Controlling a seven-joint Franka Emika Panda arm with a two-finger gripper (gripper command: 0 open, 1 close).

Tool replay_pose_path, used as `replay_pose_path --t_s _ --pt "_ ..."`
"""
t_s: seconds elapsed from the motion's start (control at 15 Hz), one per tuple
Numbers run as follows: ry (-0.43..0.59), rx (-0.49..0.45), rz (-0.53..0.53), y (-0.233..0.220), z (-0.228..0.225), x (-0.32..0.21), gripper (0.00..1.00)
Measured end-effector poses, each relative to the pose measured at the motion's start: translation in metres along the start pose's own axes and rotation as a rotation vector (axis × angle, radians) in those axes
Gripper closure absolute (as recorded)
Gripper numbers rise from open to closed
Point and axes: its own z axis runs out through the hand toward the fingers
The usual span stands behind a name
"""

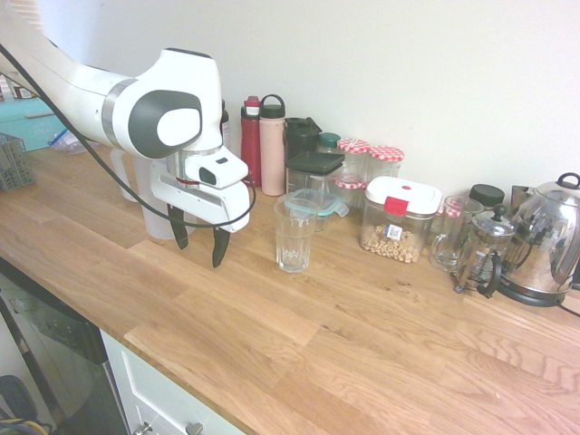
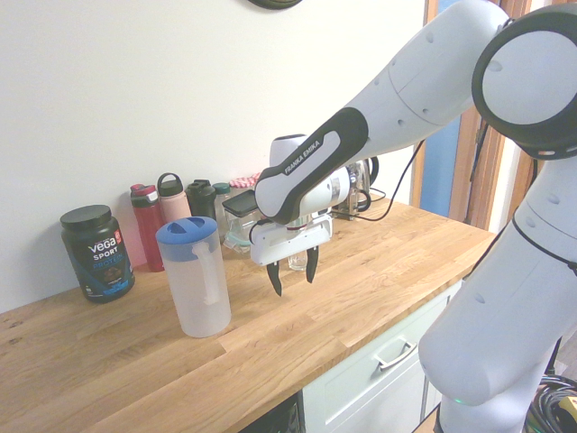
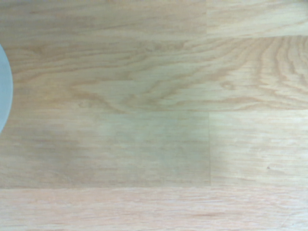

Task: Pour me some water

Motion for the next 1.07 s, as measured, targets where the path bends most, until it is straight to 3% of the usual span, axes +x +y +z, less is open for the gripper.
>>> replay_pose_path --t_s 0.33,0.73,1.07 --pt "0.03 0.025 0.012 -0.004 -0.017 -0.021 0.0" --pt "0.18 0.086 0.074 -0.018 -0.085 -0.149 0.0" --pt "0.312 0.199 0.058 -0.045 -0.099 -0.227 0.0"
